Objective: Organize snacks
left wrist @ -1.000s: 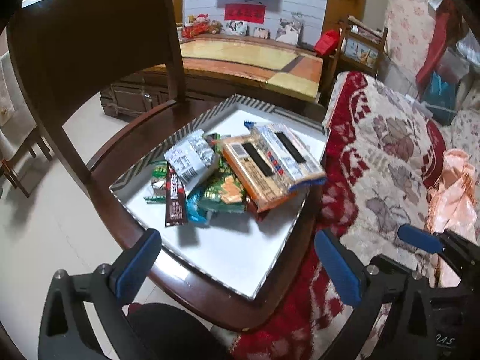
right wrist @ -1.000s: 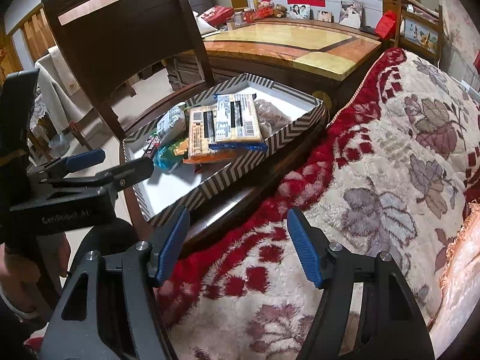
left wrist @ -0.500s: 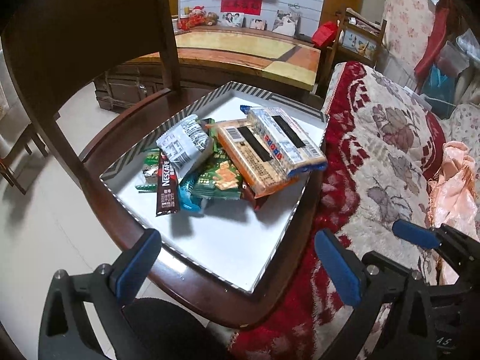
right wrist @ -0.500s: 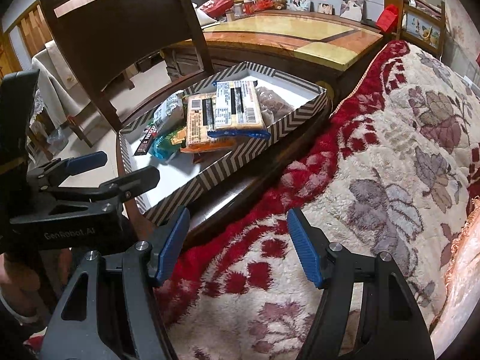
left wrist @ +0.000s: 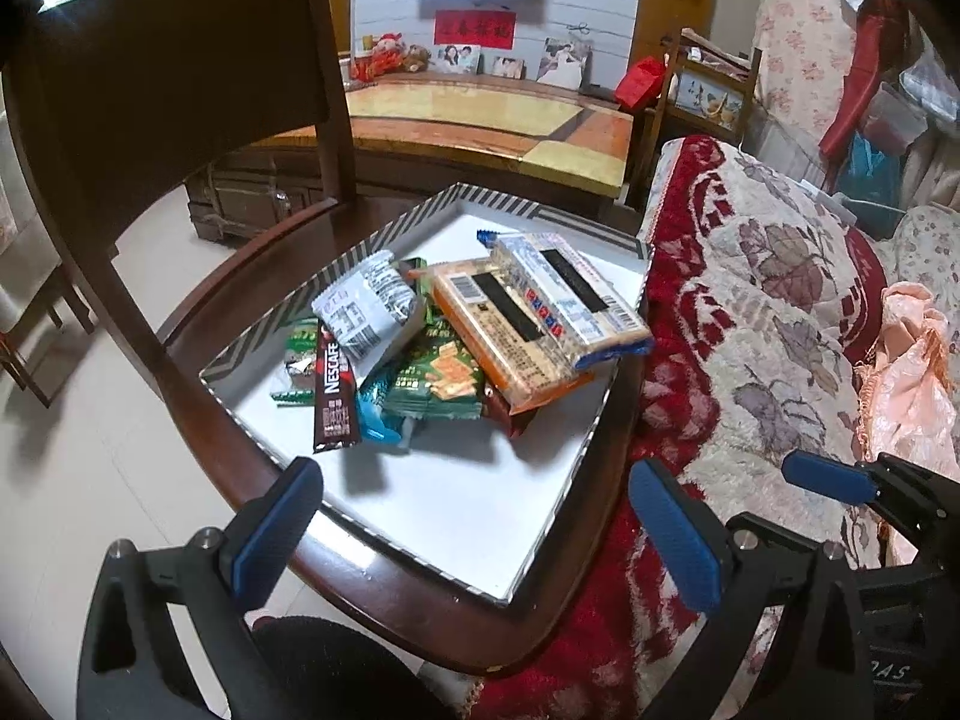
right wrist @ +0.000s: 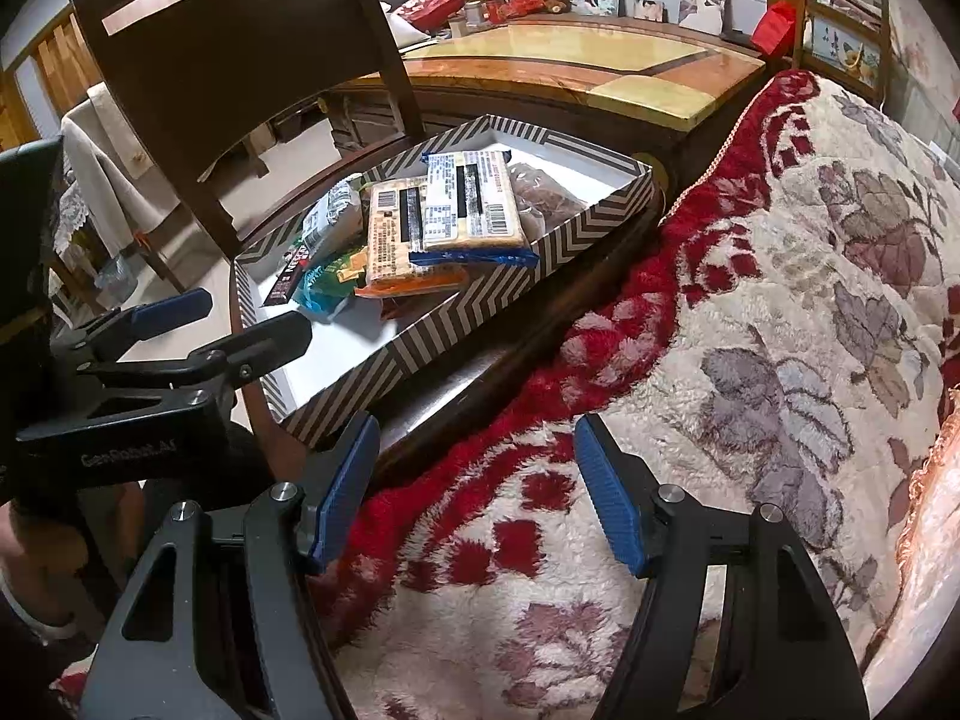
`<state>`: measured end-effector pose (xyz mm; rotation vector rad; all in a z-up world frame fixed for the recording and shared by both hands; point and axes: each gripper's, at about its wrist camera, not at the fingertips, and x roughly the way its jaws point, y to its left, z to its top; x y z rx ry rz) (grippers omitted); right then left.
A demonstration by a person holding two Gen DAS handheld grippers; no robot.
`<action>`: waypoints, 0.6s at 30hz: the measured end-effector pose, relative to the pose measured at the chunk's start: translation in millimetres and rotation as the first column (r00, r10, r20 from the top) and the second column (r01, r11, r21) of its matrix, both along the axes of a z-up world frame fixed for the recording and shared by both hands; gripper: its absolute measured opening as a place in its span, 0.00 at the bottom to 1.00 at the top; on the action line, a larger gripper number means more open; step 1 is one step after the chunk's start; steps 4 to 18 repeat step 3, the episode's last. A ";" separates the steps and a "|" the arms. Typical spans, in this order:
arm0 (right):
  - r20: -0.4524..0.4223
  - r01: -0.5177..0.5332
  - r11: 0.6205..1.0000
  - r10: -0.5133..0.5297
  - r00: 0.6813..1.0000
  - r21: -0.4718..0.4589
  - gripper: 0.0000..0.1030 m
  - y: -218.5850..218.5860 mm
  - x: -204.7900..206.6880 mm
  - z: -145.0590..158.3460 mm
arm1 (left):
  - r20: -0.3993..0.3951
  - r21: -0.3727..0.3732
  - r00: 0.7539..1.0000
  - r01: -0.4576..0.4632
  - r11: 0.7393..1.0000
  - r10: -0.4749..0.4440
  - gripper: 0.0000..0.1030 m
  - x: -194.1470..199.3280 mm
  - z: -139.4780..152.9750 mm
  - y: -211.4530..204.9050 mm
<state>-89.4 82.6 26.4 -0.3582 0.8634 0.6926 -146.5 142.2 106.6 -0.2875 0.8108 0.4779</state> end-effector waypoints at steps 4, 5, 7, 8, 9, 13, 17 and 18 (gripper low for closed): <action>0.001 0.002 1.000 -0.002 1.000 0.000 0.66 0.2 -0.1 -0.1 | -0.006 0.006 1.000 0.003 1.000 -0.003 1.00 1.5 1.1 -0.9; 0.001 0.002 1.000 -0.002 1.000 0.000 0.66 0.2 -0.1 -0.1 | -0.006 0.006 1.000 0.003 1.000 -0.003 1.00 1.5 1.1 -0.9; 0.001 0.002 1.000 -0.002 1.000 0.000 0.66 0.2 -0.1 -0.1 | -0.006 0.006 1.000 0.003 1.000 -0.003 1.00 1.5 1.1 -0.9; 0.001 0.002 1.000 -0.002 1.000 0.000 0.66 0.2 -0.1 -0.1 | -0.006 0.006 1.000 0.003 1.000 -0.003 1.00 1.5 1.1 -0.9; 0.001 0.002 1.000 -0.002 1.000 0.000 0.66 0.2 -0.1 -0.1 | -0.006 0.006 1.000 0.003 1.000 -0.003 1.00 1.5 1.1 -0.9; 0.001 0.002 1.000 -0.002 1.000 0.000 0.66 0.2 -0.1 -0.1 | -0.006 0.006 1.000 0.003 1.000 -0.003 1.00 1.5 1.1 -0.9; 0.001 0.002 1.000 -0.002 1.000 0.000 0.66 0.2 -0.1 -0.1 | -0.006 0.006 1.000 0.003 1.000 -0.003 1.00 1.5 1.1 -0.9; 0.001 0.002 1.000 -0.002 1.000 0.000 0.66 0.2 -0.1 -0.1 | -0.006 0.006 1.000 0.003 1.000 -0.003 1.00 1.5 1.1 -0.9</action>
